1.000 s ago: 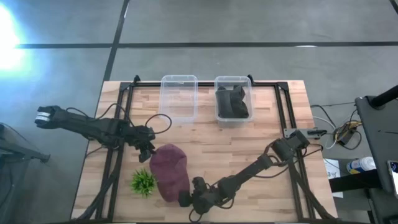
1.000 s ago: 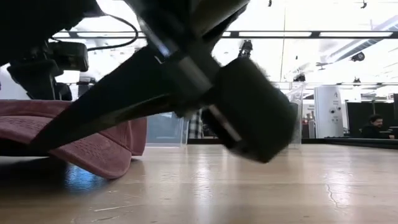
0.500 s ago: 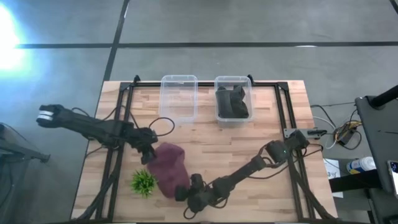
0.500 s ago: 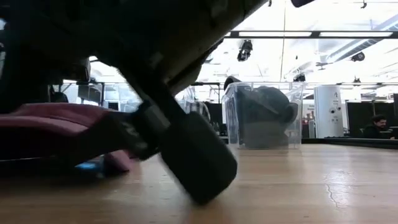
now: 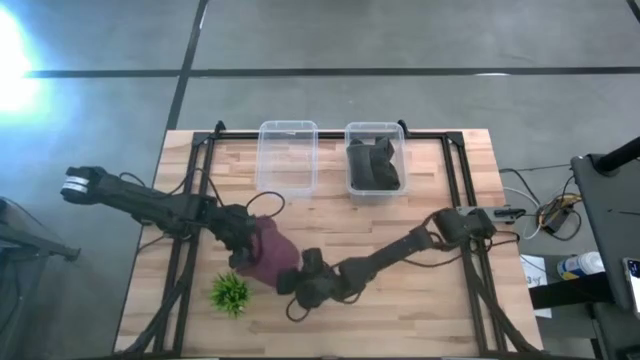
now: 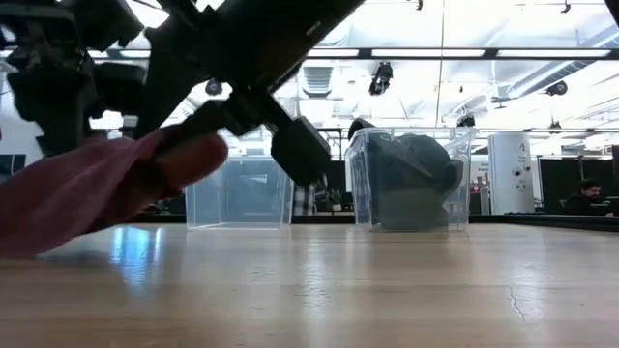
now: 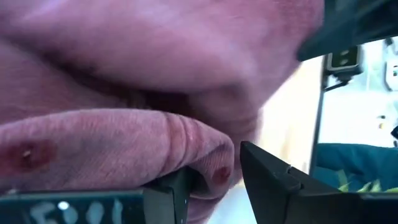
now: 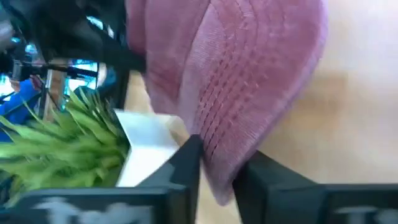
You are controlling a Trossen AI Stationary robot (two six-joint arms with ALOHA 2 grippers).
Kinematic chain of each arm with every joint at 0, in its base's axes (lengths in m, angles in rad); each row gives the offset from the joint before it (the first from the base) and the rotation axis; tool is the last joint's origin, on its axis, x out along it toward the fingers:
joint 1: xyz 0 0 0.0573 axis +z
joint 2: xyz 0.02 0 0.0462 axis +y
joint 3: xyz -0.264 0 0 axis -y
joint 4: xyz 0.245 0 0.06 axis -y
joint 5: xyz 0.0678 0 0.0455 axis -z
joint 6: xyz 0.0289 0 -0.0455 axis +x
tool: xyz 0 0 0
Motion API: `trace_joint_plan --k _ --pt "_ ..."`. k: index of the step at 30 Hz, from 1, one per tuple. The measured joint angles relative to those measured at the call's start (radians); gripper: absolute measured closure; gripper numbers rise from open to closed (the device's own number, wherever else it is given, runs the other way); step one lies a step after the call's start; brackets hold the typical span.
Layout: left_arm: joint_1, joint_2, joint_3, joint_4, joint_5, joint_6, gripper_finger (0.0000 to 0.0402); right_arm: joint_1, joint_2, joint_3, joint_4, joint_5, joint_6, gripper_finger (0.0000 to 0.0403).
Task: Pick & Place hat
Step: Put the dark red cap into the left transparent bin
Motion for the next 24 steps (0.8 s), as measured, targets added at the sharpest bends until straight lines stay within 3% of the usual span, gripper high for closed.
trace_joint_plan --k 4,10,18,20,24 --pt "0.0 0.0 0.046 0.002 0.002 -0.001 0.0272 -0.032 -0.041 0.0 -0.011 -0.01 -0.137 0.0384" --pt "-0.001 -0.011 0.204 -0.116 0.003 -0.022 0.0272 -0.043 -0.183 0.0 -0.192 -0.013 -0.315 0.0391" --pt "-0.021 -0.023 0.486 -0.269 -0.014 -0.077 0.0272 -0.003 -0.475 0.0 -0.476 0.157 -0.473 0.039" --pt "-0.034 -0.033 0.552 -0.27 -0.102 -0.045 0.0272 -0.017 -0.529 0.0 -0.52 0.23 -0.478 0.039" --pt "-0.068 -0.051 0.673 -0.291 -0.403 0.092 0.0272 -0.104 -0.584 0.0 -0.57 0.274 -0.498 0.039"
